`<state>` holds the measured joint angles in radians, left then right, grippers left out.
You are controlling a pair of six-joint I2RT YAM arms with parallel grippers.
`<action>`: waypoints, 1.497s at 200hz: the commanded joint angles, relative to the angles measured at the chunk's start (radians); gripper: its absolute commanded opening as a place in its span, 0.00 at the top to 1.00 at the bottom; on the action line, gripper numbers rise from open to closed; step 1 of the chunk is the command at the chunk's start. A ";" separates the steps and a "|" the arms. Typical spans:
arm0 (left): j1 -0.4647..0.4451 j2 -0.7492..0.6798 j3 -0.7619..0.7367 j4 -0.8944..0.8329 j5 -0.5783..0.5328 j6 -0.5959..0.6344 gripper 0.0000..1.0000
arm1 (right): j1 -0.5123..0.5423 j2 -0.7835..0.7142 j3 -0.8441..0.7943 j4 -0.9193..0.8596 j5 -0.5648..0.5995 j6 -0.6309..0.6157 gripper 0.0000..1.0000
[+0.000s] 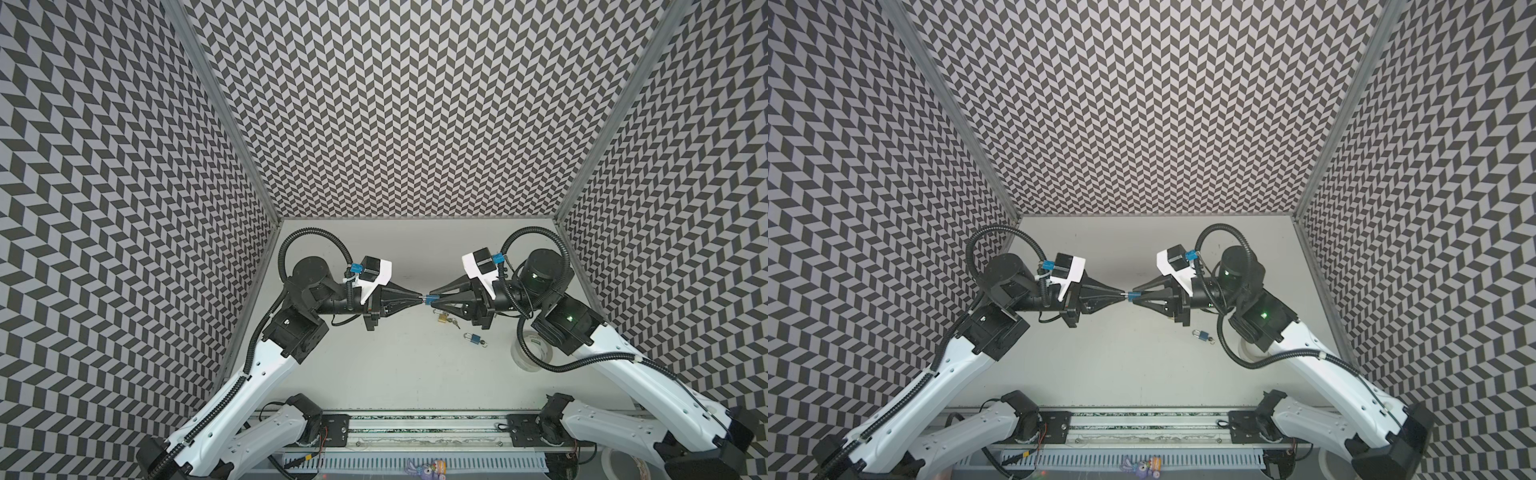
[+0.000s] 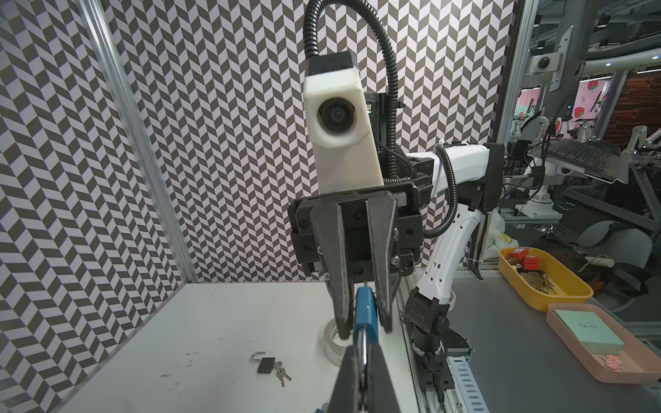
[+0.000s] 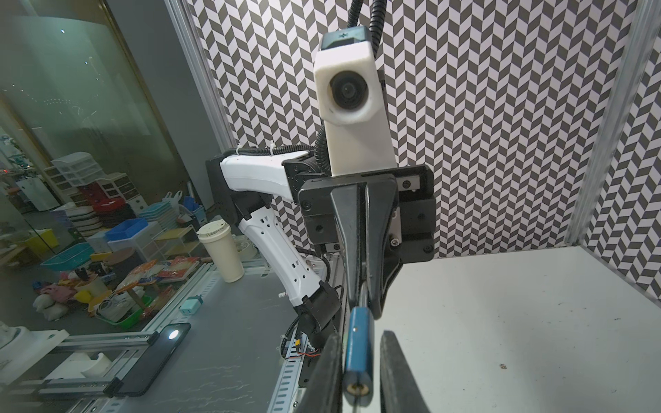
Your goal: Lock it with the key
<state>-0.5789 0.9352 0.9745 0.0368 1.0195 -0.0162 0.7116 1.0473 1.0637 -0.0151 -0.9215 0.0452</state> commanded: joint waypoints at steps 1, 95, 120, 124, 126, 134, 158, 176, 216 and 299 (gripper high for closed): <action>-0.007 -0.004 0.030 0.006 0.018 0.010 1.00 | 0.007 -0.003 0.004 0.026 -0.021 -0.013 0.84; -0.008 0.034 0.073 -0.001 0.155 -0.063 1.00 | 0.006 -0.017 0.075 -0.132 0.043 -0.272 1.00; -0.007 0.035 0.079 -0.032 0.155 -0.047 1.00 | 0.006 -0.014 0.110 -0.159 0.096 -0.339 1.00; -0.007 0.035 0.080 -0.034 0.153 -0.045 1.00 | 0.006 -0.012 0.117 -0.164 0.100 -0.348 1.00; -0.007 0.034 0.080 -0.035 0.153 -0.045 1.00 | 0.006 -0.011 0.121 -0.168 0.101 -0.352 1.00; -0.007 0.034 0.079 -0.037 0.153 -0.045 1.00 | 0.006 -0.006 0.134 -0.184 0.109 -0.365 1.00; -0.007 0.030 0.079 -0.038 0.147 -0.047 1.00 | 0.006 0.005 0.150 -0.207 0.128 -0.384 1.00; -0.007 0.030 0.078 -0.037 0.140 -0.044 1.00 | 0.006 0.014 0.147 -0.207 0.104 -0.373 1.00; -0.009 0.028 0.075 0.008 0.134 -0.074 1.00 | 0.009 0.018 0.118 -0.190 0.093 -0.352 1.00; -0.053 0.054 0.073 0.050 0.157 -0.111 1.00 | 0.014 0.017 0.119 -0.159 0.235 -0.369 1.00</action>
<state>-0.5869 0.9924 1.0286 0.0395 1.0927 -0.1097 0.7303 1.0546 1.1881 -0.2394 -0.7788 -0.3050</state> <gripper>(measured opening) 0.048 0.153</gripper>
